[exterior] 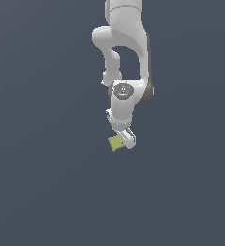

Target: Pick up the object and move it to a goal position.

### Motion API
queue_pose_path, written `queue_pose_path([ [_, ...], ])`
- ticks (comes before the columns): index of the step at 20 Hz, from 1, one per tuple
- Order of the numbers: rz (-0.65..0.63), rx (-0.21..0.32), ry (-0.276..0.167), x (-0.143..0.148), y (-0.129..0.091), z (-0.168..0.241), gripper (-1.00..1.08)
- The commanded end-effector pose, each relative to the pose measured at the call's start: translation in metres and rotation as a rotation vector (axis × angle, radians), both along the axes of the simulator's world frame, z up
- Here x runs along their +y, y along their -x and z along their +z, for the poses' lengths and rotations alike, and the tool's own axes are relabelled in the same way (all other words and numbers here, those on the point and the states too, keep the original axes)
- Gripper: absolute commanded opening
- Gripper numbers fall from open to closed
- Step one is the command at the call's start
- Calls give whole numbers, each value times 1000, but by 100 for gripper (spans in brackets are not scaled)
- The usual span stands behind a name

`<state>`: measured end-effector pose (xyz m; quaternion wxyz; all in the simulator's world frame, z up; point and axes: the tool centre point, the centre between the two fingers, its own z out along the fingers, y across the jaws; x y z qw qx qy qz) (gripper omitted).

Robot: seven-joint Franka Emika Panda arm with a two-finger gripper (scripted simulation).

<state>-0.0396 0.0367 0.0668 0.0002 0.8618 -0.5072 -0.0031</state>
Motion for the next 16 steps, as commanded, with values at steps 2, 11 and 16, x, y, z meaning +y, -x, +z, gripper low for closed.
queue_pose_path([
  [2,-51,-3,2,1,1,-4,100],
  [11,-91,-5,3,2,3,-7,100],
  [16,-92,-5,3,2,3,-15,100],
])
